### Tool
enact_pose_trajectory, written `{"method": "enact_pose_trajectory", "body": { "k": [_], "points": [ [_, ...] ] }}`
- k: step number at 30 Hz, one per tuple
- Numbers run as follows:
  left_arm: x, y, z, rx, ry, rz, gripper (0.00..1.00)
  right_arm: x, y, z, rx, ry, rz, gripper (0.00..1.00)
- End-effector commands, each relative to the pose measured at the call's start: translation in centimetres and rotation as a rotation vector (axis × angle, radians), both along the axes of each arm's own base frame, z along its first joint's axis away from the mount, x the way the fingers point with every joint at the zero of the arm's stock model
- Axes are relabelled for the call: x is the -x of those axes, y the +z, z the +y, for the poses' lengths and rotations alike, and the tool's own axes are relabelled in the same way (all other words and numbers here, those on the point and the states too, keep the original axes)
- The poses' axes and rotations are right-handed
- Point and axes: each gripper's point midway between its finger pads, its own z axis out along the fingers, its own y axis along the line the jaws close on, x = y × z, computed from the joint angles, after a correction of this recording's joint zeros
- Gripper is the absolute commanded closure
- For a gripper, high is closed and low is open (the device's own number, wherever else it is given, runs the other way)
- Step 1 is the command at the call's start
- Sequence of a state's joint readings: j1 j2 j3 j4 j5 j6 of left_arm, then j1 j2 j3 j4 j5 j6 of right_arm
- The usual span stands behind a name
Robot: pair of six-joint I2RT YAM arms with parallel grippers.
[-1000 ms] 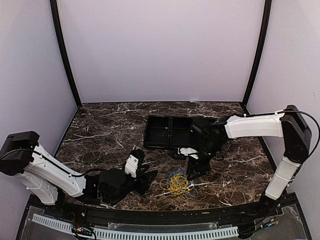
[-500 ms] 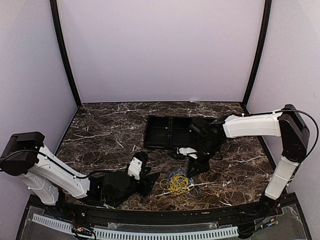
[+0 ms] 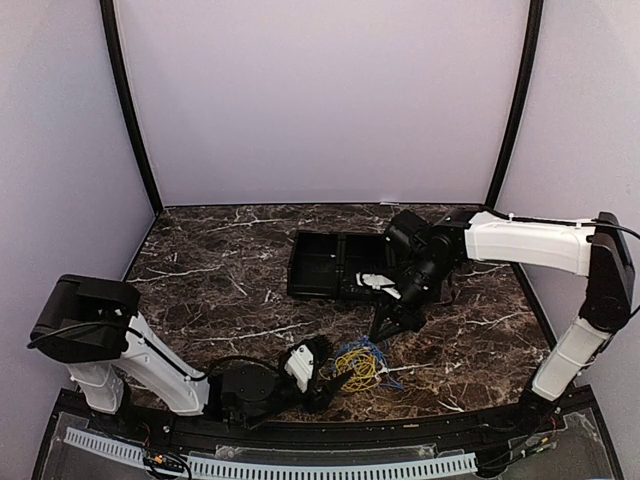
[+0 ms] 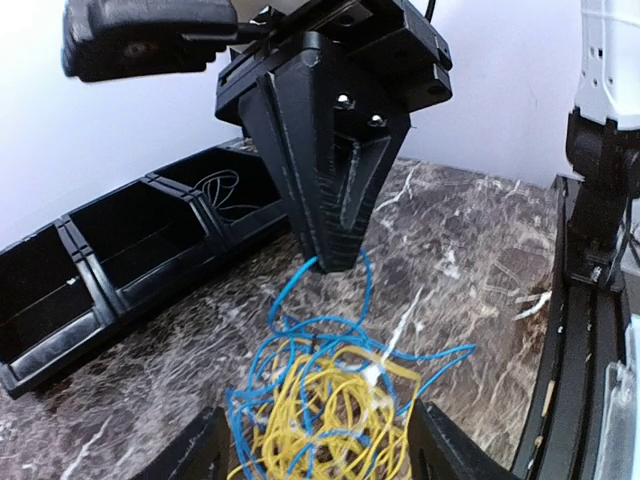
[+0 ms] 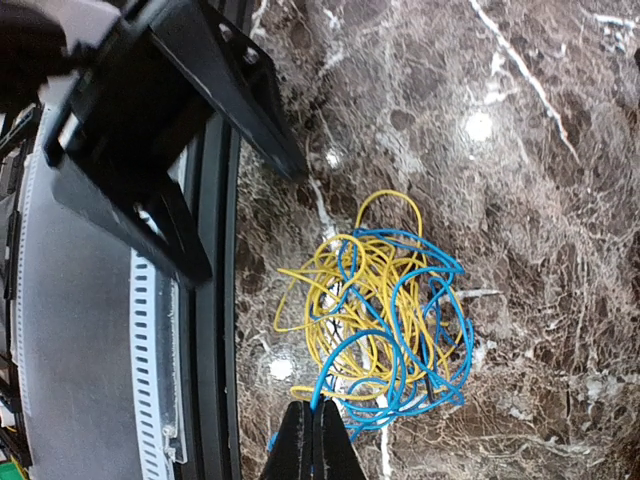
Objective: Untangle the cables
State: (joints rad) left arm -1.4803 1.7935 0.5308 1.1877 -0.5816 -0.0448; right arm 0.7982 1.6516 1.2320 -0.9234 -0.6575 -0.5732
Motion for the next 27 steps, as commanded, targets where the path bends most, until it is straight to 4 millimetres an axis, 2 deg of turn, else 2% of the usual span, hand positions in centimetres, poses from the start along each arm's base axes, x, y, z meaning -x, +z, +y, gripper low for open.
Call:
{"method": "enact_pose_trajectory", "body": {
  "k": [1,2,4,5,6,7,8,9,10,13,16,19,20,21,22,27],
  "points": [
    [-0.1,4.3,-3.1,0.144,-0.007,-0.147,0.32,1.2,3.6,0.6,-0.096,0.04,0.008,1.0],
    [-0.4,4.3,-3.4,0.149,0.009,-0.161,0.28,1.2,3.8,0.6,-0.103,0.044,0.007,1.0],
    [-1.0,4.8,-4.9,0.191,0.029,-0.166,0.26,1.3,4.0,0.7,-0.11,0.046,0.005,1.0],
    [-1.5,3.9,-5.2,0.177,0.038,-0.157,0.26,1.3,4.1,0.7,-0.112,0.046,0.005,1.0],
    [-1.9,4.2,-5.9,0.208,0.046,-0.132,0.26,1.4,4.0,0.7,-0.112,0.049,0.008,1.0],
    [-2.8,3.0,-6.1,0.174,0.059,-0.11,0.27,1.4,4.1,0.6,-0.112,0.049,0.011,1.0],
    [-3.6,3.1,-6.5,0.206,0.067,-0.066,0.3,1.4,4.3,0.6,-0.117,0.051,0.01,1.0],
    [-4.0,1.9,-6.8,0.174,0.066,-0.04,0.32,1.5,4.5,0.6,-0.125,0.053,0.008,1.0],
    [-4.4,1.7,-7.1,0.194,0.048,-0.003,0.38,1.5,4.9,0.7,-0.135,0.055,0.003,1.0],
    [-4.7,0.2,-7.5,0.201,-0.01,0.084,0.5,1.3,6.5,0.8,-0.177,0.061,-0.029,1.0],
    [-4.6,-0.8,-7.1,0.191,-0.027,0.093,0.62,0.2,9.0,0.9,-0.235,0.043,-0.077,1.0],
    [-4.4,-1.7,-7.9,0.172,-0.056,0.099,0.71,-1.1,12.7,0.9,-0.34,0.025,-0.111,1.0],
    [-4.5,-3.1,-8.0,0.133,-0.057,0.112,0.73,-1.4,14.0,0.9,-0.372,0.024,-0.119,1.0],
    [-4.5,-3.2,-8.5,0.132,-0.067,0.12,0.74,-1.7,15.3,0.8,-0.404,0.023,-0.133,1.0],
    [-4.5,-4.4,-8.6,0.108,-0.069,0.131,0.74,-1.9,16.5,0.7,-0.428,0.024,-0.148,1.0],
    [-4.7,-7.0,-8.8,0.077,-0.057,0.183,0.76,-2.2,21.4,0.5,-0.508,0.04,-0.228,1.0]
  ]
}}
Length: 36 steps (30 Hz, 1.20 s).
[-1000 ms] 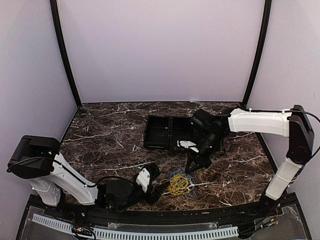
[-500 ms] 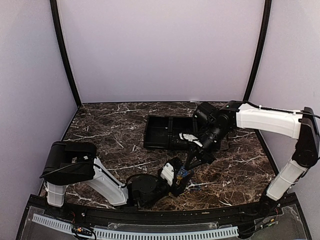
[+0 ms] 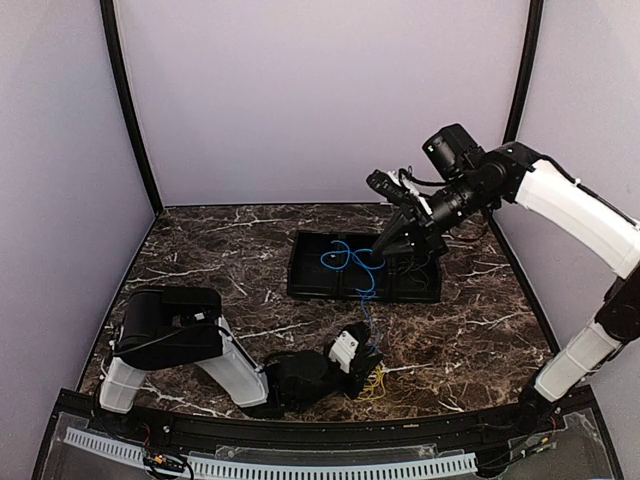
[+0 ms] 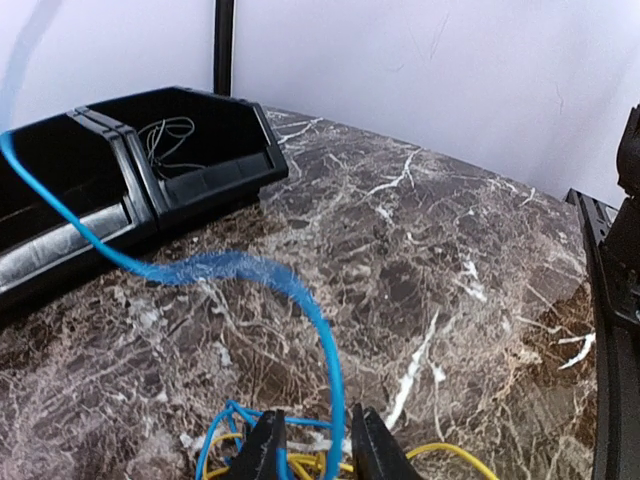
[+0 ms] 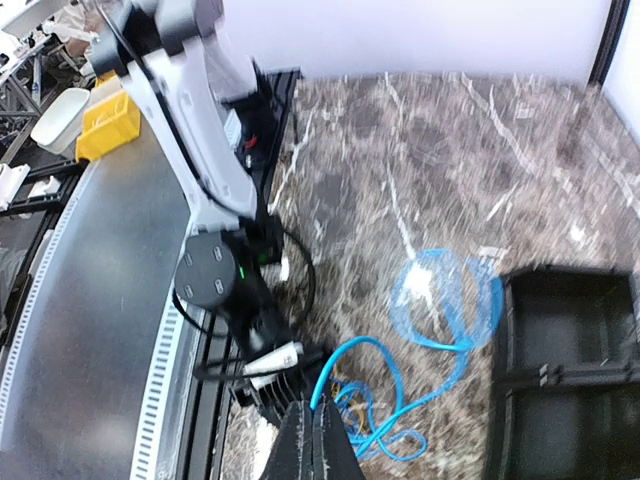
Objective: Untangle the cables
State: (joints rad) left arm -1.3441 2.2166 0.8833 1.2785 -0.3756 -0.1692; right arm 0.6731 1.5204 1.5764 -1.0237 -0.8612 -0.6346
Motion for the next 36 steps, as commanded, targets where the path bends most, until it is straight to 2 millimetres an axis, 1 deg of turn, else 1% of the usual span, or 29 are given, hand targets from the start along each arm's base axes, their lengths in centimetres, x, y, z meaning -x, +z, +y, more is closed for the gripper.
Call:
{"method": "enact_pose_trajectory", "body": {
  "k": [1,2,6,8,11,13,14,15,17,18,19,20,21,22,23,24,25,26,27,28,29,30,31,32,33,34,35,36],
  "points": [
    [0.0,-2.0,-0.2,-0.03,-0.01,0.058,0.76,1.3,5.6,-0.5,-0.112,0.044,-0.063,1.0],
    [0.0,-2.4,0.0,-0.033,-0.007,0.067,0.75,1.3,6.9,-0.6,-0.135,0.041,-0.089,1.0],
    [0.3,-2.9,0.4,-0.03,-0.013,0.083,0.76,1.2,11.0,-1.4,-0.204,0.017,-0.186,1.0],
    [0.4,-2.9,0.5,-0.023,-0.017,0.085,0.76,0.4,12.9,-2.2,-0.245,-0.015,-0.237,1.0],
    [0.5,-2.7,0.7,-0.013,-0.021,0.083,0.77,-0.9,15.3,-3.2,-0.283,-0.053,-0.311,1.0],
    [0.7,-2.3,0.7,0.001,-0.027,0.078,0.77,-1.7,16.6,-3.8,-0.314,-0.084,-0.353,1.0],
    [0.8,-1.7,0.6,0.019,-0.033,0.072,0.77,-1.9,17.2,-4.0,-0.326,-0.099,-0.372,1.0],
    [1.1,-1.5,0.5,0.021,-0.045,0.064,0.76,-2.1,17.5,-4.1,-0.334,-0.111,-0.382,1.0],
    [1.8,-0.3,0.0,0.038,-0.067,0.043,0.73,-2.6,18.0,-4.2,-0.35,-0.143,-0.396,1.0],
    [2.0,0.6,-0.2,0.053,-0.073,0.032,0.71,-2.9,18.1,-4.3,-0.357,-0.159,-0.4,1.0],
    [2.5,1.5,-0.5,0.065,-0.084,0.015,0.67,-3.2,18.1,-4.2,-0.362,-0.175,-0.4,1.0],
    [2.7,2.0,-0.6,0.069,-0.086,0.007,0.63,-3.5,17.8,-4.2,-0.363,-0.191,-0.396,1.0],
    [3.1,3.2,-0.7,0.081,-0.084,-0.013,0.6,-3.9,17.1,-4.1,-0.356,-0.204,-0.385,1.0],
    [3.2,3.7,-0.8,0.084,-0.082,-0.023,0.56,-4.4,16.8,-4.1,-0.353,-0.222,-0.381,1.0],
    [3.6,4.8,-0.8,0.094,-0.076,-0.046,0.54,-4.9,16.2,-4.0,-0.342,-0.24,-0.369,1.0],
    [3.5,5.3,-0.6,0.094,-0.059,-0.055,0.51,-5.6,15.2,-3.9,-0.325,-0.258,-0.35,1.0],
    [4.0,6.5,-0.6,0.106,-0.062,-0.073,0.51,-6.1,14.3,-3.8,-0.31,-0.271,-0.33,1.0],
    [4.1,6.8,-0.5,0.098,-0.057,-0.082,0.49,-6.6,13.4,-3.7,-0.296,-0.28,-0.311,1.0],
    [4.5,7.8,-0.5,0.102,-0.06,-0.103,0.49,-7.1,12.3,-3.6,-0.279,-0.288,-0.295,1.0],
    [4.5,8.1,-0.3,0.095,-0.043,-0.113,0.48,-7.5,11.3,-3.5,-0.267,-0.293,-0.284,1.0],
    [4.9,8.9,-0.1,0.099,-0.044,-0.127,0.47,-7.9,10.3,-3.3,-0.255,-0.299,-0.273,1.0],
    [4.8,8.9,0.2,0.087,-0.033,-0.131,0.47,-8.4,9.1,-3.2,-0.239,-0.307,-0.261,1.0],
    [5.1,9.6,0.3,0.091,-0.033,-0.132,0.47,-8.8,8.1,-3.1,-0.226,-0.316,-0.254,1.0],
    [5.1,9.6,0.8,0.086,-0.018,-0.127,0.47,-9.2,7.3,-3.0,-0.22,-0.323,-0.25,1.0],
    [5.2,10.1,1.1,0.088,-0.015,-0.122,0.47,-9.6,6.4,-2.9,-0.208,-0.332,-0.238,1.0],
    [5.1,9.8,1.6,0.079,0.001,-0.109,0.46,-10.0,5.7,-2.8,-0.199,-0.335,-0.229,1.0],
    [5.1,10.2,2.0,0.077,0.008,-0.102,0.47,-10.3,4.9,-2.7,-0.189,-0.339,-0.216,1.0],
    [4.9,9.8,2.6,0.068,0.026,-0.086,0.47,-10.7,4.1,-2.6,-0.178,-0.343,-0.202,1.0]
  ]
}}
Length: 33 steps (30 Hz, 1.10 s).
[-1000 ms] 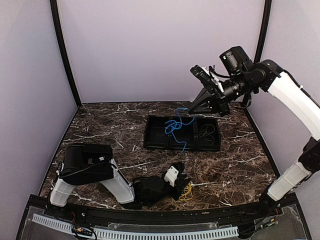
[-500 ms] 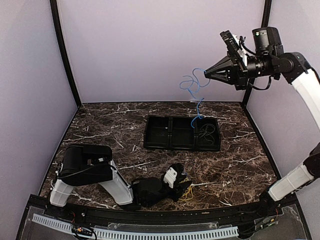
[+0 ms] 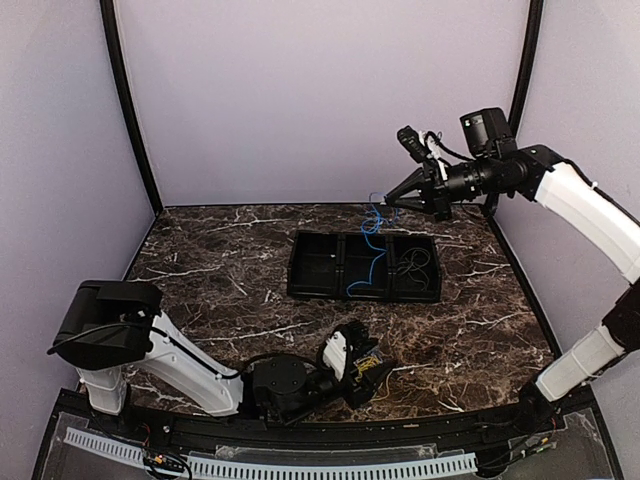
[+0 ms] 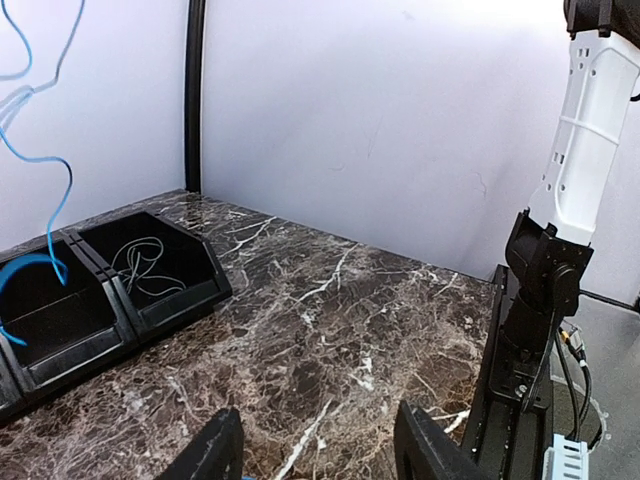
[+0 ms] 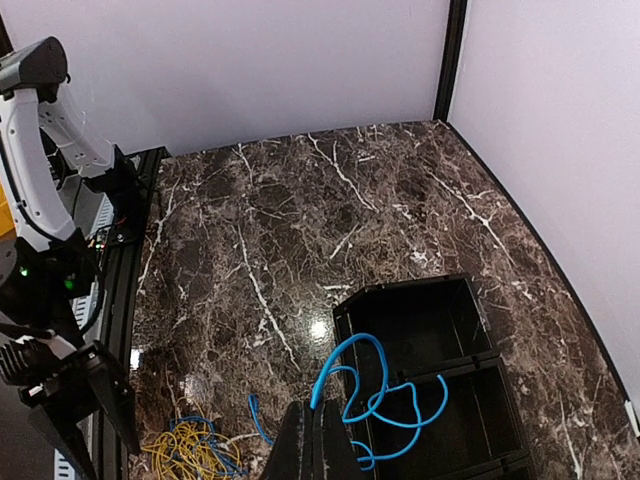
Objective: Untangle the cables
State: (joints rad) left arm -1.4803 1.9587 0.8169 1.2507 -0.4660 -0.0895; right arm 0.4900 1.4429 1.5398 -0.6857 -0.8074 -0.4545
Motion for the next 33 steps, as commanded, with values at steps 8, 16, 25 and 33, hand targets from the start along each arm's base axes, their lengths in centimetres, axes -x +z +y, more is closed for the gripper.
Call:
{"method": "enact_pose_trajectory", "body": {
  "k": [8,16,25,33],
  "points": [
    [-1.6,0.1,7.8,-0.053,0.233,0.081,0.47,-4.8,-3.9,1.1,0.045,-0.081,0.01,1.0],
    [-2.4,0.7,11.5,-0.053,0.325,0.083,0.47,-7.4,-7.2,0.5,0.117,-0.141,0.022,1.0],
    [-2.8,0.8,13.1,-0.063,0.368,0.079,0.47,-10.0,-11.8,0.9,0.201,-0.186,0.083,1.0],
    [-2.9,0.4,13.1,-0.073,0.373,0.082,0.47,-12.1,-8.5,0.4,0.199,-0.268,-0.013,1.0]
  ]
}}
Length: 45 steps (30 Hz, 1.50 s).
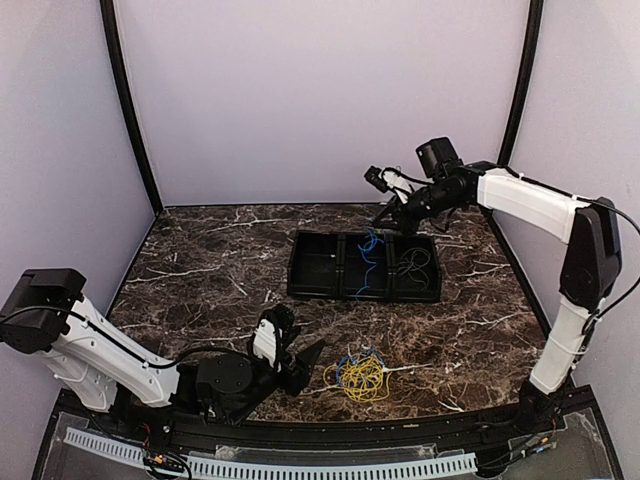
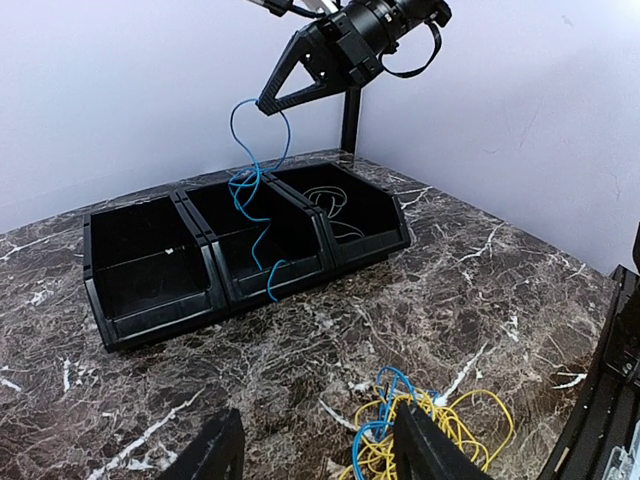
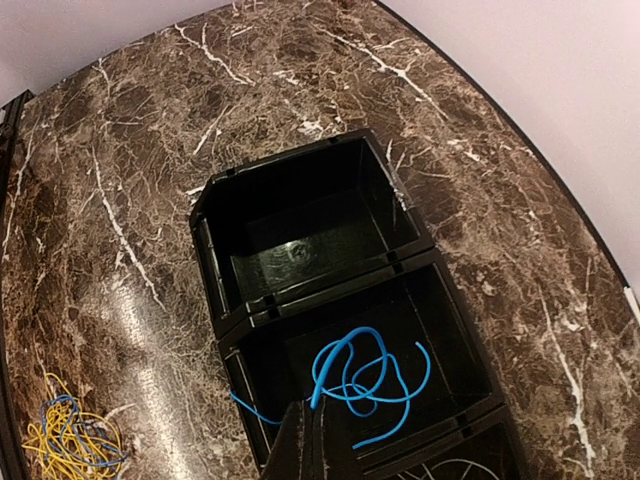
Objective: Untangle the cables
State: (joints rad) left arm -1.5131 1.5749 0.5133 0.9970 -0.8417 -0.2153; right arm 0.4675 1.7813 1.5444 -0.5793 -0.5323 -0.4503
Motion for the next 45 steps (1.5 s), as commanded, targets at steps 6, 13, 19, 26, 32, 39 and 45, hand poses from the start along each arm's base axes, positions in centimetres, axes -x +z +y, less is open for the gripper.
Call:
{"method": "enact_pose_trajectory", "body": {
  "k": [6,13,19,26,32,39,45],
  "points": [
    [-0.2,0.0,0.7,-0.001,0.032,-0.003,0.47,1.1,11.5,0.0,-0.154,0.018,-0.202,1.0],
    [-0.2,0.2,0.2,-0.01,0.024,-0.017,0.47,2.3,12.0,-0.5,-0.181,0.011,-0.216,1.0],
    [-0.1,0.6,0.0,-0.009,0.017,-0.018,0.47,0.3,8.4,-0.7,-0.101,-0.034,-0.203,1.0],
    [-0.1,0.4,0.2,-0.008,0.02,-0.009,0.47,-0.8,2.6,-0.3,-0.017,-0.034,-0.104,1.0],
    [-0.1,0.1,0.0,-0.02,0.021,-0.008,0.47,0.3,-0.7,0.3,0.014,-0.004,-0.024,1.0],
    [-0.1,-0.2,-0.6,-0.032,0.012,-0.008,0.47,0.6,-5.5,-0.1,0.085,-0.018,0.084,1.0],
    [0.0,-0.7,-0.8,-0.031,0.011,0.005,0.47,0.1,-8.9,0.9,0.172,-0.038,0.121,1.0]
  ]
}}
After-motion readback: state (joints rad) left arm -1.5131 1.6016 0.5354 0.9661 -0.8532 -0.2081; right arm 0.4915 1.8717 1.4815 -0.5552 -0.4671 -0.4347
